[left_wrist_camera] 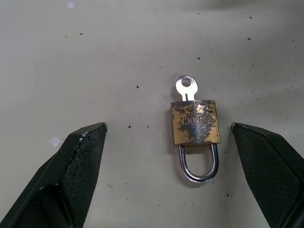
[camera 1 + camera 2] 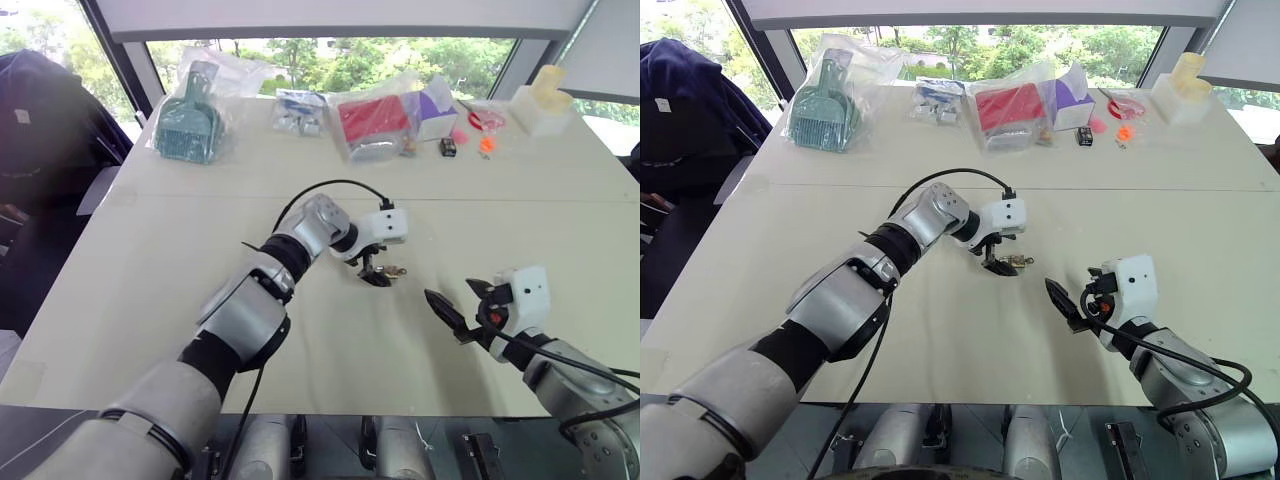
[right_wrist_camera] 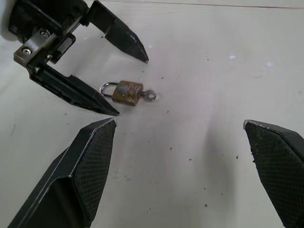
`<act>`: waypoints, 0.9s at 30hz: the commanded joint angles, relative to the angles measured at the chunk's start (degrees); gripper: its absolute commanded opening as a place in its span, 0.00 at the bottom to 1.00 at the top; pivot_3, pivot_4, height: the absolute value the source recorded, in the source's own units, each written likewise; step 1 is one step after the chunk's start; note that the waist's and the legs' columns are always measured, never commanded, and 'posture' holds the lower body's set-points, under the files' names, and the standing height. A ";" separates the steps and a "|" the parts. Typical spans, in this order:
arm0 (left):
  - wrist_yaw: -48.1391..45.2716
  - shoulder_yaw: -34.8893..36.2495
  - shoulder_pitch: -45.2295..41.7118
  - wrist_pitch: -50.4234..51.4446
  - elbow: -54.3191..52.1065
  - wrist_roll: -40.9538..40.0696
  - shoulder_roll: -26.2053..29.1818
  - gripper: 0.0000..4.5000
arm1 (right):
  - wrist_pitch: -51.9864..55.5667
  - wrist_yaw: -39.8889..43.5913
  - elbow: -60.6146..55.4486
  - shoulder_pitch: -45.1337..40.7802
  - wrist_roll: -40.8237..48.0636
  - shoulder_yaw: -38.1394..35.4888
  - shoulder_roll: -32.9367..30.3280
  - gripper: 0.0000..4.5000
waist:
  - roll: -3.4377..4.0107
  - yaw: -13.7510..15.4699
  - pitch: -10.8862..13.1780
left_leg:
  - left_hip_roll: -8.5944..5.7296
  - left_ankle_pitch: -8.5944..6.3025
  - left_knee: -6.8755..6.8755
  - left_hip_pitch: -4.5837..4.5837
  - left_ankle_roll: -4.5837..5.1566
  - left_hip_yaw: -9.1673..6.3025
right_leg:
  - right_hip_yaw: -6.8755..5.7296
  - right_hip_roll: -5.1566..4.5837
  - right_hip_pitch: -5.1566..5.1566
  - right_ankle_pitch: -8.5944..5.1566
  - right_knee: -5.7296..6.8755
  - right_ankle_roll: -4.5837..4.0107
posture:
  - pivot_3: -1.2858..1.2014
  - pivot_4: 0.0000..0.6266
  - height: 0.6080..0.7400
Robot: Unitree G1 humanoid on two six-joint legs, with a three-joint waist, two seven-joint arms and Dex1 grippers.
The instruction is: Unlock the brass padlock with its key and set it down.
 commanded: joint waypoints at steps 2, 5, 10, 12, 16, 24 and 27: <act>-0.86 -0.70 2.38 0.27 -1.19 2.86 -0.83 0.85 | -1.63 -0.45 -1.22 -2.36 -0.05 0.15 0.92 0.98 | 0.01 -0.05 -0.02 | 0.00 0.00 0.00 0.02 0.00 0.00 | 0.00 0.00 0.01 0.00 0.00 0.00 | 0.52 0.24 0.96; -2.47 -1.04 4.15 1.62 -2.94 3.32 -0.76 0.65 | -1.48 -0.35 -0.16 -3.79 -0.33 0.72 0.85 0.98 | -0.01 0.03 -0.05 | 0.00 0.00 0.00 0.09 0.00 -0.02 | -0.01 0.00 0.10 0.00 0.00 -0.01 | 0.52 0.24 0.96; -3.42 -1.26 7.36 3.94 -6.36 3.88 0.20 0.19 | -0.98 0.33 0.59 -4.54 -0.28 1.70 0.50 0.98 | -0.02 0.00 -0.12 | 0.00 -0.02 0.03 0.16 0.02 -0.07 | -0.04 -0.02 0.23 0.00 -0.05 -0.01 | 0.52 0.24 0.96; -2.86 0.82 8.34 3.94 -9.14 2.24 1.38 0.17 | 0.20 -0.57 0.97 -5.08 -0.13 1.74 0.72 0.98 | -0.01 -0.10 -0.13 | 0.00 -0.02 0.02 0.17 0.02 -0.07 | -0.04 -0.02 0.23 0.00 -0.05 -0.01 | 0.52 0.24 0.96; -2.85 9.72 10.09 2.39 -23.57 -4.66 7.17 0.17 | 2.20 -1.46 0.92 -6.30 6.02 -2.17 3.06 0.98 | 0.00 -0.49 -0.10 | 0.02 -0.01 0.01 0.13 0.01 -0.06 | -0.03 -0.01 0.10 0.00 0.02 -0.01 | 0.52 0.24 0.96; -9.96 17.25 24.93 7.80 -62.29 -19.69 19.38 0.17 | 3.23 -1.25 1.24 -14.01 25.85 -2.67 7.72 0.98 | 0.13 -1.59 -0.11 | 0.04 0.05 -0.11 0.09 -0.11 -0.04 | 0.02 -0.02 -0.04 0.02 0.23 -0.03 | 0.52 0.24 0.96; -7.11 17.16 28.11 8.66 -69.48 -19.82 20.94 0.17 | 2.20 -3.50 2.71 -17.73 33.11 -2.87 8.33 0.98 | 0.12 -1.56 -0.10 | 0.00 0.05 0.00 0.12 -0.10 -0.06 | 0.02 -0.03 0.08 0.02 0.16 -0.04 | 0.52 0.24 0.96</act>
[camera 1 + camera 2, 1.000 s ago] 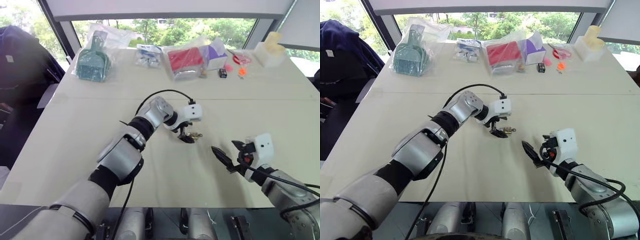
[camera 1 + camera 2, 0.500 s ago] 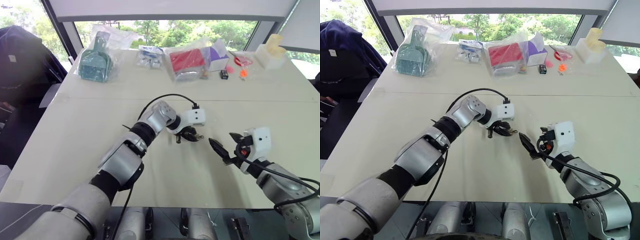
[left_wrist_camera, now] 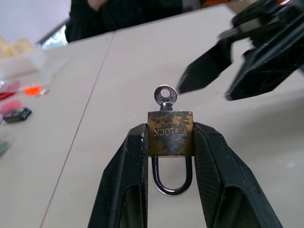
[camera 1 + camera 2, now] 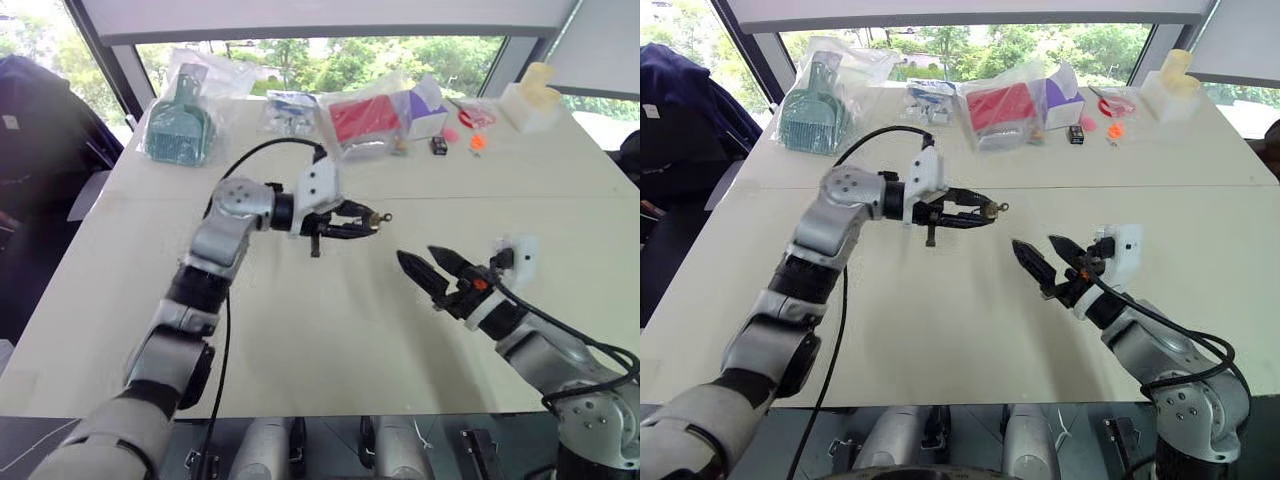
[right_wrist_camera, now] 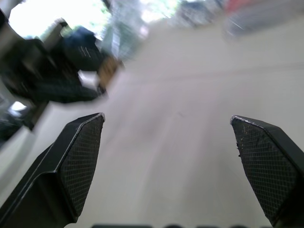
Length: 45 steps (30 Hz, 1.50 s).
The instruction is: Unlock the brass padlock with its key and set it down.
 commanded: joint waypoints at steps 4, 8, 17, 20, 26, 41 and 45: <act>6.35 0.39 1.58 -0.34 -10.03 -0.48 0.83 0.17 | -2.06 -4.36 -0.23 -4.59 13.48 -0.01 -0.63 0.98 | 0.00 0.06 0.00 | -0.02 0.00 0.02 0.04 0.00 -0.05 | -0.02 0.04 0.11 0.00 -0.06 0.00 | 0.52 0.24 0.96; 8.47 -0.23 1.35 -0.31 -10.06 -0.98 0.36 0.17 | -2.85 -6.31 -0.23 -5.05 16.46 1.02 -2.53 0.98 | 0.00 -0.03 0.00 | -0.03 0.00 -0.01 0.06 0.00 -0.03 | -0.02 0.07 0.10 0.00 -0.04 0.01 | 0.52 0.24 0.96; 8.22 -2.16 1.60 -1.31 -10.43 -1.68 0.88 0.17 | -6.20 -8.16 0.41 -5.31 16.67 3.34 -3.32 0.98 | 0.00 -0.03 0.00 | -0.03 0.01 -0.01 0.08 0.00 0.00 | -0.02 0.10 0.13 0.00 -0.04 0.02 | 0.52 0.24 0.96; 8.40 -2.24 1.39 -1.41 -10.48 -1.89 0.81 0.17 | -7.25 -8.68 0.48 -5.08 16.31 4.28 -3.01 0.86 | 0.00 -0.02 0.00 | -0.02 0.01 -0.01 0.08 0.00 0.00 | -0.02 0.10 0.13 -0.01 -0.04 0.02 | 0.52 0.24 0.96; 8.86 -2.20 1.35 -3.08 -10.48 -1.49 0.93 0.17 | -8.55 -9.02 0.79 -4.69 15.82 6.15 -2.69 0.24 | 0.00 -0.01 0.00 | -0.03 0.01 -0.01 0.08 0.00 0.00 | -0.02 0.10 0.13 0.00 -0.04 0.02 | 0.52 0.24 0.96; 15.24 -4.84 2.07 -25.54 -7.24 8.65 1.56 0.17 | -13.04 -11.73 2.94 -3.92 17.94 6.42 -0.05 0.01 | 0.00 -0.01 0.00 | -0.02 0.01 -0.01 0.09 0.00 0.01 | -0.02 0.10 0.13 0.00 -0.04 0.02 | 0.52 0.24 0.96; 25.51 -6.15 1.98 -41.62 -1.99 19.80 1.29 0.17 | -14.17 -13.70 3.57 -3.42 19.22 6.47 0.97 0.01 | 0.00 0.06 0.00 | -0.02 0.01 -0.01 0.10 0.00 0.01 | -0.02 0.09 0.15 0.00 -0.05 0.02 | 0.52 0.24 0.96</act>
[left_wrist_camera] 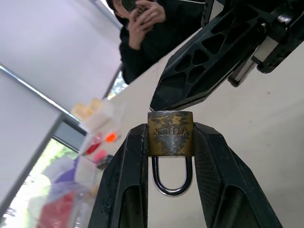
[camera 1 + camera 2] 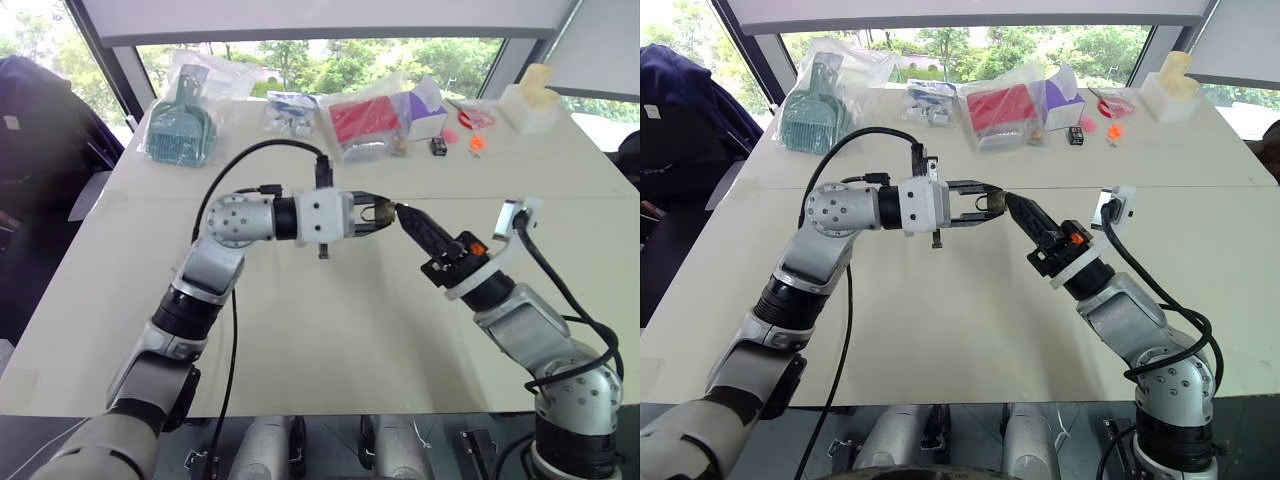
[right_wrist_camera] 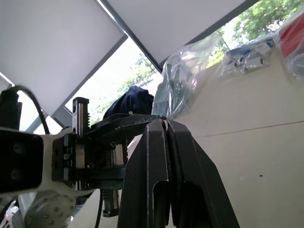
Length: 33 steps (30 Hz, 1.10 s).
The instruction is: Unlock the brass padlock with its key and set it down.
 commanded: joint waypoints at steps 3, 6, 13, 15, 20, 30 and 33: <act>17.90 0.04 -1.14 -20.02 6.01 13.90 -1.96 0.17 | -2.08 -3.14 0.24 1.10 2.43 -0.32 1.54 0.01 | 0.00 0.02 0.00 | 0.00 0.00 0.00 0.00 0.00 0.01 | 0.00 -0.02 0.00 0.04 0.00 0.06 | 0.52 0.24 0.96; 25.48 0.93 -2.07 -24.34 7.69 19.60 -2.46 0.17 | -2.86 -4.59 0.01 1.46 3.81 0.06 2.10 0.01 | 0.00 -0.03 0.00 | 0.00 -0.01 -0.01 0.01 0.01 0.01 | 0.00 -0.02 -0.01 0.10 0.00 0.16 | 0.52 0.24 0.96; 38.52 1.03 -4.41 -27.69 10.40 32.05 -1.42 0.17 | -4.66 -8.35 0.31 1.32 6.56 1.11 2.65 0.01 | 0.00 -0.01 0.00 | 0.02 -0.01 -0.02 0.00 0.02 0.03 | 0.00 -0.02 -0.01 0.12 0.00 0.19 | 0.52 0.24 0.96; 41.99 1.00 -5.18 -28.58 11.13 34.82 -1.09 0.17 | -5.25 -9.13 0.53 0.94 7.37 1.20 2.78 0.01 | 0.00 -0.01 0.00 | 0.02 -0.01 -0.02 0.00 0.02 0.03 | 0.00 -0.03 -0.02 0.12 0.00 0.19 | 0.52 0.24 0.96; 42.66 -0.41 -6.51 -29.07 14.54 32.84 -1.08 0.17 | -6.77 -9.58 0.34 0.02 7.87 1.05 2.11 0.01 | 0.00 -0.01 0.00 | 0.03 -0.01 -0.03 0.00 0.02 0.04 | 0.00 -0.03 -0.02 0.12 0.01 0.20 | 0.52 0.24 0.96; 13.75 -3.89 -5.79 -20.82 16.89 5.54 0.31 0.17 | -1.31 2.13 1.89 1.34 3.61 -2.60 -13.23 0.67 | 0.01 -0.04 0.00 | 0.05 -0.01 -0.02 0.00 0.03 0.09 | 0.00 -0.04 -0.06 0.05 0.00 0.08 | 0.52 0.24 0.96; 10.76 -4.12 -5.48 -20.29 16.06 3.69 0.58 0.17 | 0.00 5.56 2.34 1.15 3.31 -3.10 -15.78 0.76 | 0.00 0.01 0.01 | 0.04 -0.02 -0.01 0.00 0.03 0.09 | 0.00 -0.04 -0.04 0.09 0.00 0.15 | 0.52 0.24 0.96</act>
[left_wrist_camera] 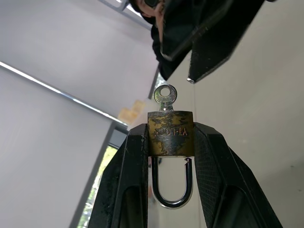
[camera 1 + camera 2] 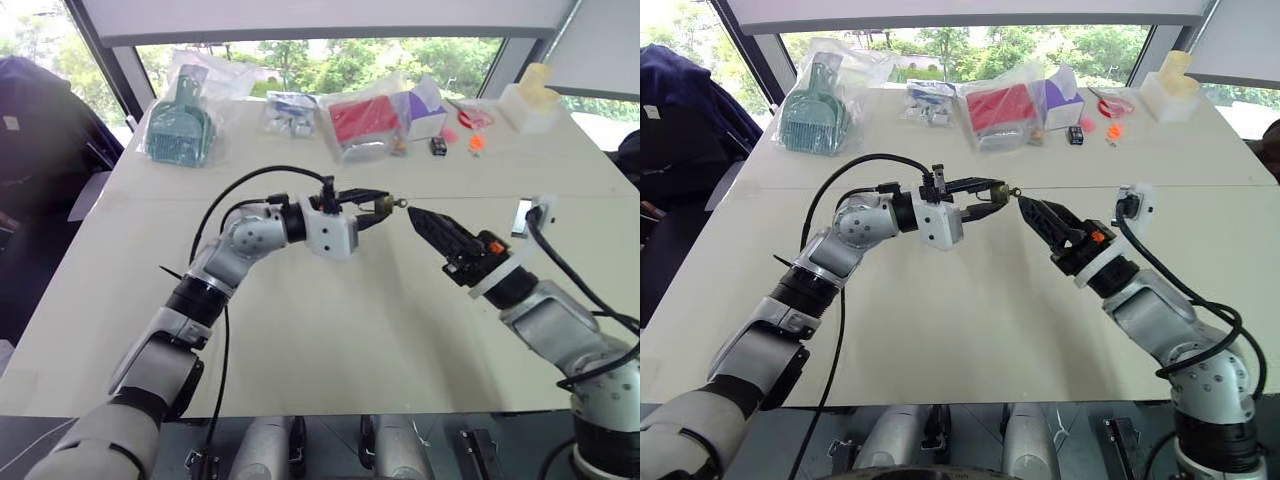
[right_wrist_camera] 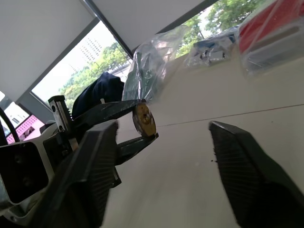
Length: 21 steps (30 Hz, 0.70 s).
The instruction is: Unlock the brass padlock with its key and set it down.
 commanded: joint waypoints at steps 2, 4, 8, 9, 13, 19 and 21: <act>-3.46 0.62 -0.83 0.45 -3.35 -3.57 -0.13 0.17 | 1.59 4.98 -0.04 -1.10 -1.30 -0.77 -2.57 0.76 | -0.01 -0.02 0.00 | 0.00 0.00 0.01 0.00 0.01 0.00 | 0.00 0.00 0.01 0.00 -0.01 0.00 | 0.52 0.24 0.96; -4.19 0.63 -0.27 0.62 -4.44 -3.97 -0.38 0.17 | 1.97 5.96 0.65 -1.94 -2.33 0.22 -2.42 0.76 | -0.01 -0.03 0.00 | 0.00 -0.01 0.01 0.00 0.01 0.00 | 0.00 0.00 0.01 0.00 -0.01 0.00 | 0.52 0.24 0.96; -4.57 0.80 0.58 0.68 -6.00 -4.18 -0.84 0.17 | 2.15 7.16 1.88 -2.85 -3.64 1.06 -1.36 0.76 | -0.01 -0.03 0.00 | 0.00 0.00 0.01 0.00 0.01 -0.01 | 0.00 0.00 0.01 0.02 -0.01 0.04 | 0.52 0.24 0.96; -4.59 0.79 0.84 0.70 -6.59 -4.23 -0.99 0.17 | 2.09 7.37 2.32 -3.16 -3.85 1.24 -0.94 0.76 | -0.01 -0.04 0.00 | 0.00 0.00 0.01 0.00 0.01 -0.01 | 0.00 0.00 0.02 0.02 -0.01 0.04 | 0.52 0.24 0.96; -4.90 0.43 1.46 0.63 -8.13 -4.11 -1.35 0.17 | 2.40 8.32 3.71 -4.16 -4.44 1.59 0.47 0.76 | -0.01 0.01 0.00 | 0.00 0.00 0.02 0.00 0.01 -0.01 | 0.00 0.00 0.02 0.03 0.00 0.04 | 0.52 0.24 0.96; -4.98 0.41 1.44 0.79 -8.59 -3.94 -1.70 0.17 | 3.43 9.13 4.14 -4.13 -4.53 1.87 1.24 0.35 | -0.01 -0.05 0.00 | 0.00 0.00 0.02 0.01 0.01 -0.02 | 0.00 0.00 0.02 0.03 0.00 0.04 | 0.52 0.24 0.96; -5.06 0.42 1.43 0.71 -8.69 -3.93 -1.72 0.17 | 3.51 9.23 4.05 -4.07 -4.53 1.79 1.58 0.12 | -0.01 -0.03 0.00 | 0.00 0.00 0.02 0.01 0.01 -0.02 | 0.00 0.00 0.02 0.03 0.00 0.04 | 0.52 0.24 0.96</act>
